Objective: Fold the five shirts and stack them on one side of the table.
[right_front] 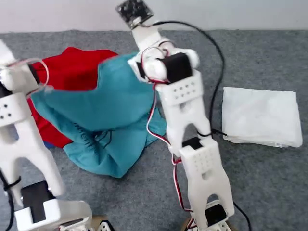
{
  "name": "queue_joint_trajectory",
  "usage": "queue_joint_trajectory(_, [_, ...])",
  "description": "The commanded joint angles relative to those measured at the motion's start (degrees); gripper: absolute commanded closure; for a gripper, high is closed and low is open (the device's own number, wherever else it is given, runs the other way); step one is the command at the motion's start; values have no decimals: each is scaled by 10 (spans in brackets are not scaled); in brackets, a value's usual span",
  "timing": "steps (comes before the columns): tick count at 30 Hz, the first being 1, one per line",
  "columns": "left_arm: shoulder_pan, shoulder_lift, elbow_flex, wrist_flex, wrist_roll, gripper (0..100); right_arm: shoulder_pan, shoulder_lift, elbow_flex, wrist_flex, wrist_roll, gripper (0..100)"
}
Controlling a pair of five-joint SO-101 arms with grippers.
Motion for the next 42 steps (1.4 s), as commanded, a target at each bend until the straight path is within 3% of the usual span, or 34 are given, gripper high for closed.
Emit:
queue_joint_trajectory(1, [53,-28,-138,28,-3,988,12,-113,-11,22,8,991])
queue_joint_trajectory(6, [115,-29,-264,36,18,988,50,-228,-11,15,8,991])
queue_joint_trajectory(9, [121,-30,-340,33,128,987,95,-293,-11,-3,6,991])
queue_joint_trajectory(15, [165,-34,-436,53,113,987,207,-426,14,-68,-19,991])
queue_joint_trajectory(20, [167,-69,-441,63,113,987,236,-570,145,-167,-19,991])
queue_joint_trajectory(27, [165,-258,-267,62,102,987,240,-738,338,-316,-18,992])
queue_joint_trajectory(35, [170,-352,6,19,65,987,235,-675,345,-262,11,991])
queue_joint_trajectory(38, [170,-346,116,-57,52,987,225,-616,345,-224,16,991])
queue_joint_trajectory(42, [170,-302,276,-233,24,987,220,-515,345,-198,35,991])
